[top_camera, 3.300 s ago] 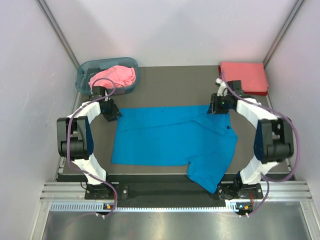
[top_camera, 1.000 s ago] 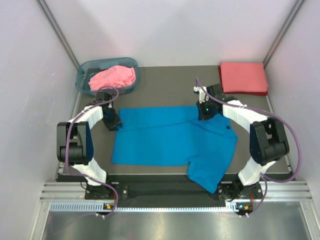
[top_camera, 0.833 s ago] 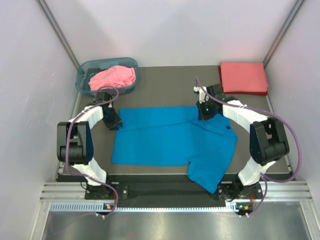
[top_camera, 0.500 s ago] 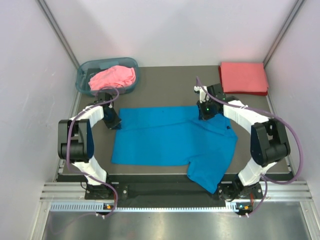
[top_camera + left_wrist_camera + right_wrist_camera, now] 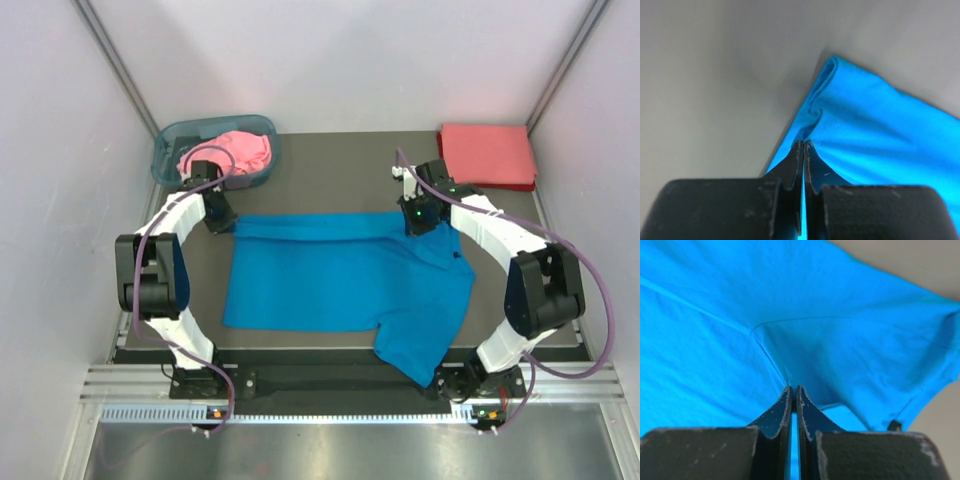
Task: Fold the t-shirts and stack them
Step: Fold the tshirt
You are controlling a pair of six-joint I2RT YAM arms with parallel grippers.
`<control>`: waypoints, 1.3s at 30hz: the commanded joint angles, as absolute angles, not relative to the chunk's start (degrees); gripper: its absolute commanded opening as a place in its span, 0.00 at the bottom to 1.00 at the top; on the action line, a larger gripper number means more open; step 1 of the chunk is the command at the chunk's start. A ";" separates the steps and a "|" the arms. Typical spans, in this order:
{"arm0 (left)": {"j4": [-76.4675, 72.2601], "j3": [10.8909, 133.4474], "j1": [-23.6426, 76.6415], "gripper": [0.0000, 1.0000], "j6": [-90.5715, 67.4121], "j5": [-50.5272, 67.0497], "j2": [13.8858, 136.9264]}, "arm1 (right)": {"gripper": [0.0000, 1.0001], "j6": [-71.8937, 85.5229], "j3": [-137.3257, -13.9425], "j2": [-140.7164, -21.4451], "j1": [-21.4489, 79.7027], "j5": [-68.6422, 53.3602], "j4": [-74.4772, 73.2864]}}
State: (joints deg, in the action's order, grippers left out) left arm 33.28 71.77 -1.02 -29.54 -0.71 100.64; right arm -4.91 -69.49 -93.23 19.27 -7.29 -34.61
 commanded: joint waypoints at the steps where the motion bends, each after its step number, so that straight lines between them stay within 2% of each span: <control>1: 34.89 73.13 -0.97 0.00 -28.04 -3.60 102.13 | 0.00 -4.48 -71.02 -89.12 21.09 -4.75 -39.98; 14: 33.05 70.49 -0.88 0.00 -26.19 -4.22 103.27 | 0.00 1.48 -61.71 -88.85 28.47 1.56 -38.32; 23: 35.06 70.22 -0.97 0.00 -26.19 -3.69 104.50 | 0.00 4.22 -57.66 -88.33 29.62 4.22 -35.24; 26: 36.73 70.66 -0.97 0.06 -26.37 -3.69 104.42 | 0.05 4.13 -57.48 -87.11 29.53 2.91 -35.42; 27: 37.70 70.75 -0.97 0.07 -26.45 -3.60 103.98 | 0.12 4.65 -57.48 -86.75 29.53 2.73 -35.42; 30: 39.28 71.10 -0.97 0.11 -26.46 -3.43 102.49 | 0.23 5.97 -57.92 -84.91 29.44 2.20 -35.42; 32: 40.69 71.63 -0.97 0.15 -26.28 -4.31 102.04 | 0.23 7.11 -58.88 -84.03 28.92 2.55 -35.07; 35: 43.41 73.81 -0.97 0.31 -25.05 -2.29 102.92 | 0.19 8.96 -59.59 -84.72 27.60 2.46 -32.53; 39: 42.37 74.71 -0.97 0.36 -25.40 -0.53 101.44 | 0.19 9.66 -59.24 -87.53 26.90 0.18 -26.29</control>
